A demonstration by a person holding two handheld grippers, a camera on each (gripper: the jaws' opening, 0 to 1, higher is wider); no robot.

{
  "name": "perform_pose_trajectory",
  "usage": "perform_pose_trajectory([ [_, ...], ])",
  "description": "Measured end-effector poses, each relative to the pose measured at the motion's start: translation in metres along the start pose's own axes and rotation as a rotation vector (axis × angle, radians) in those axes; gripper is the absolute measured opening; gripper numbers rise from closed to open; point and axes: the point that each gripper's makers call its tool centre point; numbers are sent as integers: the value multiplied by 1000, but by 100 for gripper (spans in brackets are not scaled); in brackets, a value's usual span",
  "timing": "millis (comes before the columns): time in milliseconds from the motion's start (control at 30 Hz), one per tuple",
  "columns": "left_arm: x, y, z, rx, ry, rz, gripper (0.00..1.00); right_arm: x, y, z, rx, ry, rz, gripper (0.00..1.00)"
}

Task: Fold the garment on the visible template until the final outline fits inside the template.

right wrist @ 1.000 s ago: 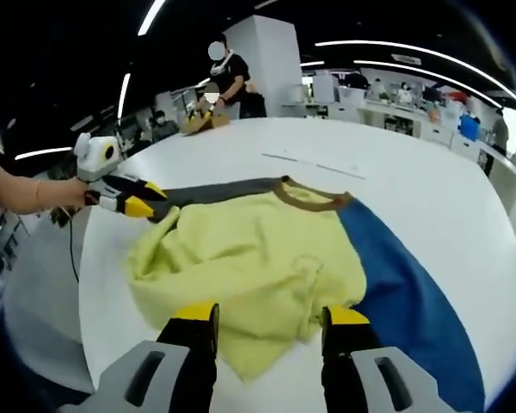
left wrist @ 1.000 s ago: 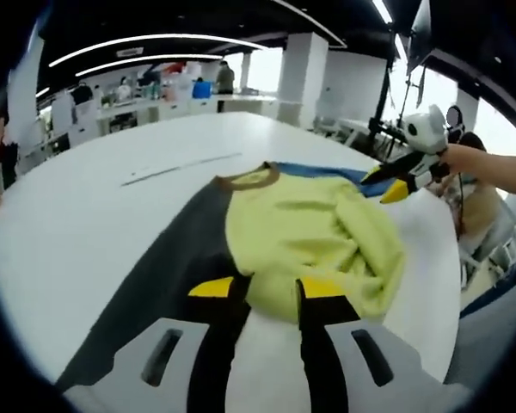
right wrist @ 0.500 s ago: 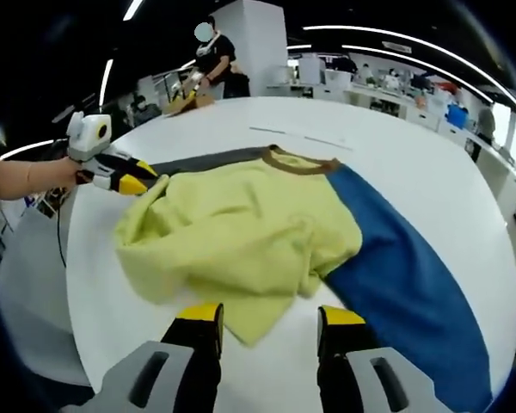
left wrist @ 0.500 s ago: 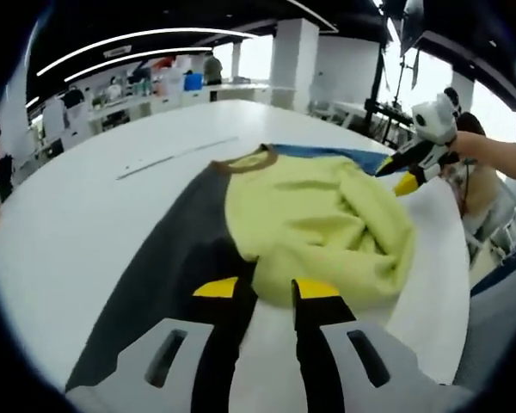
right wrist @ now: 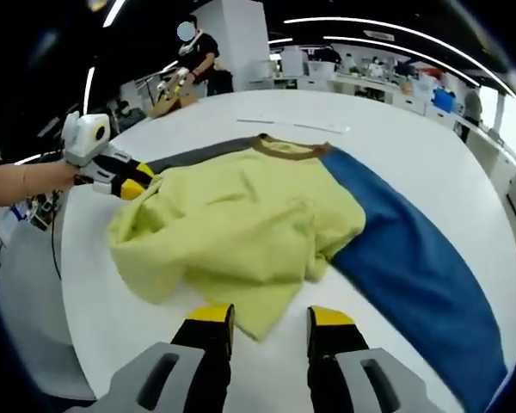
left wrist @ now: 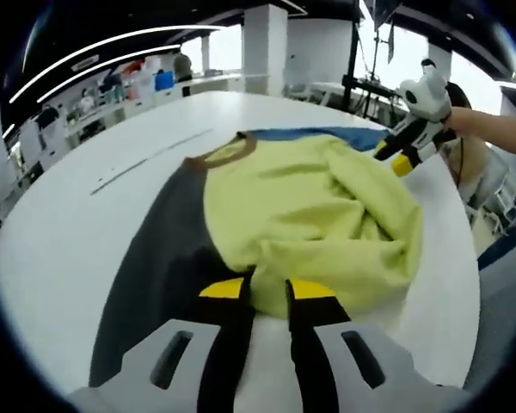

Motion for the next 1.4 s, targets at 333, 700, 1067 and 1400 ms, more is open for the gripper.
perform_pose_trajectory([
  [333, 3, -2, -7, 2, 27, -22, 3, -2, -1, 1, 1, -61, -30, 10],
  [700, 3, -1, -21, -6, 58, -71, 2, 5, 0, 6, -13, -98, -48, 0],
  [1067, 7, -3, -49, 3, 113, -162, 2, 6, 9, -12, -57, -67, 0, 0],
  [1400, -2, 2, -79, -24, 139, -227, 2, 15, 12, -39, -76, -30, -15, 0],
])
Point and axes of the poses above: the point that each gripper's makers call its tool centre point, and the gripper's own axes: z roughly forward along the fingers, x roughly to its left, y roughly out of its top, and after that the axes turned 10 degrees about y, right-handed
